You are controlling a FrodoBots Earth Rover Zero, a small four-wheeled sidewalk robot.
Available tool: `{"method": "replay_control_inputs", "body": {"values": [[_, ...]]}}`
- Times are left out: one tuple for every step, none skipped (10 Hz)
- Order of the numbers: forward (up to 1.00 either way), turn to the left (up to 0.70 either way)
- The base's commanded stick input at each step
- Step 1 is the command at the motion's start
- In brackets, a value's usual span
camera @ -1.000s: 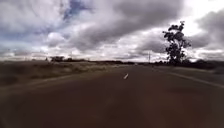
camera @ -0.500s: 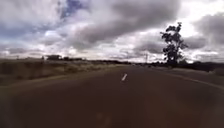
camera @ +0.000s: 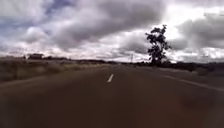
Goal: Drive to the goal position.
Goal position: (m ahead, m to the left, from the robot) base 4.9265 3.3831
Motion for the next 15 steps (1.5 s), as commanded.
{"method": "replay_control_inputs", "body": {"values": [[1.00, 0.09], [1.00, 0.27], [1.00, 0.44], [1.00, 0.44], [1.00, 0.44], [1.00, 0.44], [1.00, 0.44], [1.00, 0.44], [1.00, 0.44], [1.00, 0.44], [1.00, 0.44], [1.00, 0.44], [1.00, 0.44], [1.00, 0.44], [1.00, 0.04]]}}
